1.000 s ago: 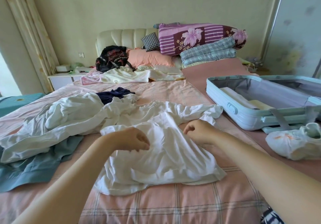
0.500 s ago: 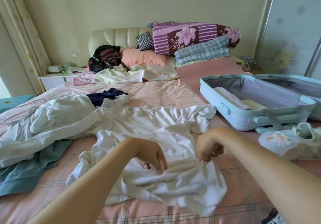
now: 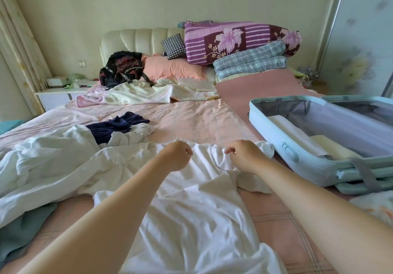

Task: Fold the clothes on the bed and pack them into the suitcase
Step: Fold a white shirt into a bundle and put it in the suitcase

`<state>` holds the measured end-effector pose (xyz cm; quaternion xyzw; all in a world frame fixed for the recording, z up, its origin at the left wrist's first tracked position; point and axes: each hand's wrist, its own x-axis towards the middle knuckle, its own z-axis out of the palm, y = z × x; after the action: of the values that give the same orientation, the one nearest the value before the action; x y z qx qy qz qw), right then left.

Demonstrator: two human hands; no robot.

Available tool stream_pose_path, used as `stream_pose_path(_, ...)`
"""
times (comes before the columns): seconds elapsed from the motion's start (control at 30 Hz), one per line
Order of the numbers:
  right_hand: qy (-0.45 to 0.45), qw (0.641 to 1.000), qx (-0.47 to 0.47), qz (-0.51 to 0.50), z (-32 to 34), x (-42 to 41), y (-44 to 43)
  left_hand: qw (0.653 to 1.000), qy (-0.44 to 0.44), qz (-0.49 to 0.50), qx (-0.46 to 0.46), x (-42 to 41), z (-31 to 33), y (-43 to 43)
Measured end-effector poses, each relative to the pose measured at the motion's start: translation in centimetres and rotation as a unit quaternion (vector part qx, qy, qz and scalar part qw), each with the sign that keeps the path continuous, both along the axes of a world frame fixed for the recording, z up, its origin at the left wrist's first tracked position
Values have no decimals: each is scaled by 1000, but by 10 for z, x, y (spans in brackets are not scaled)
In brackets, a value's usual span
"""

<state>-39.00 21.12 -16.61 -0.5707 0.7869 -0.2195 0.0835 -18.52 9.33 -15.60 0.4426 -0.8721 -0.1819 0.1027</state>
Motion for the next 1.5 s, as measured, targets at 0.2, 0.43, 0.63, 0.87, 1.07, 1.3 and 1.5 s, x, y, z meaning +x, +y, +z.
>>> stream_pose_path(0.2,21,999,31,38,-25,-25,-70,991,-116,60,-37,-40,-38,-82)
stream_pose_path(0.43,47,992,87,81,-58,-49,-110,988,-86,127,-36,-63,-64,-145)
stream_pose_path(0.63,228,974,-16,-11,-51,-87,-115,980,102,171,-34,-89,-35,-168)
stream_pose_path(0.87,396,901,107,-137,-37,-96,-121,985,170,9,18,-145,-46,-144)
stream_pose_path(1.07,134,987,6,84,-67,-55,-124,970,-7,-75,-229,-107,-87,-124)
stream_pose_path(1.3,199,963,180,18,-59,-32,-135,985,-103,-76,-114,-49,-72,-135)
stream_pose_path(1.5,183,978,34,92,-37,24,-180,970,-162,57,-174,32,-43,-152)
